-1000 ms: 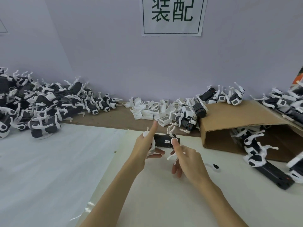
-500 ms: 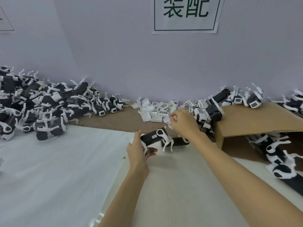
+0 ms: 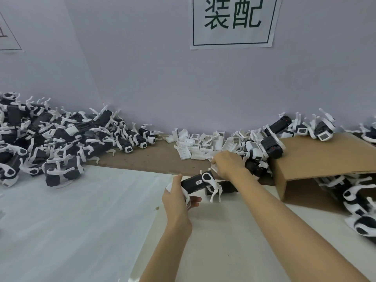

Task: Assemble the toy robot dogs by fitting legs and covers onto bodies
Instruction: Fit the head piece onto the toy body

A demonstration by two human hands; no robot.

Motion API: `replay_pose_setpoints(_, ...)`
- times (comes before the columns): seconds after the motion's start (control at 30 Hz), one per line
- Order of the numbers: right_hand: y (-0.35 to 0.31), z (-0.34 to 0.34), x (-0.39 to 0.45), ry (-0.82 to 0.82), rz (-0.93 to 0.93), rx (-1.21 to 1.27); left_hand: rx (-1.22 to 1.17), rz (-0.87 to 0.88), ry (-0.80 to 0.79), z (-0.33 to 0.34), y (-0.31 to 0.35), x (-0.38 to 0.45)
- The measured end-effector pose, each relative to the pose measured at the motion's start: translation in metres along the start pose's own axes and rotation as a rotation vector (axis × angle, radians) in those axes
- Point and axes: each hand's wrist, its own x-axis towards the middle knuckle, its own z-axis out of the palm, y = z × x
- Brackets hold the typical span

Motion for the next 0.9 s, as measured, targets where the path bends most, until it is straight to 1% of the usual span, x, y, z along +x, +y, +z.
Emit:
replay_pose_setpoints(0.1,-0.004,0.001,-0.01,0.197,-0.016,0.003,-0.002,-0.002,-0.004,-0.001,0.002,-0.002)
replay_pose_setpoints(0.17,0.0,0.001,-0.02,0.328,-0.018,0.109,-0.011,0.0,-0.024,-0.002,0.005,-0.004)
replay_pose_setpoints(0.23,0.006,-0.003,-0.035,0.413,-0.008,0.298,-0.028,0.02,-0.054,-0.001,0.007,-0.007)
replay_pose_setpoints(0.33,0.015,-0.016,-0.067,0.515,-0.004,0.687,-0.019,0.088,-0.134,0.004,0.007,-0.013)
replay_pose_setpoints(0.37,0.02,-0.02,-0.079,0.537,-0.001,0.782,-0.008,0.113,-0.168,0.006,0.007,-0.016)
replay_pose_setpoints(0.5,0.04,-0.024,-0.125,0.55,0.065,1.034,0.071,0.205,-0.348,0.015,0.001,-0.03)
replay_pose_setpoints(0.67,0.055,-0.004,-0.171,0.598,0.139,1.313,0.234,0.261,-0.57,0.021,-0.005,-0.046)
replay_pose_setpoints(0.77,0.053,0.005,-0.182,0.524,0.206,1.538,0.275,0.261,-0.619,0.024,-0.009,-0.053)
replay_pose_setpoints(0.83,0.051,0.008,-0.183,0.457,0.212,1.709,0.296,0.261,-0.625,0.025,-0.011,-0.055)
replay_pose_setpoints(0.9,0.049,0.008,-0.182,0.426,0.25,1.855,0.306,0.258,-0.619,0.025,-0.011,-0.055)
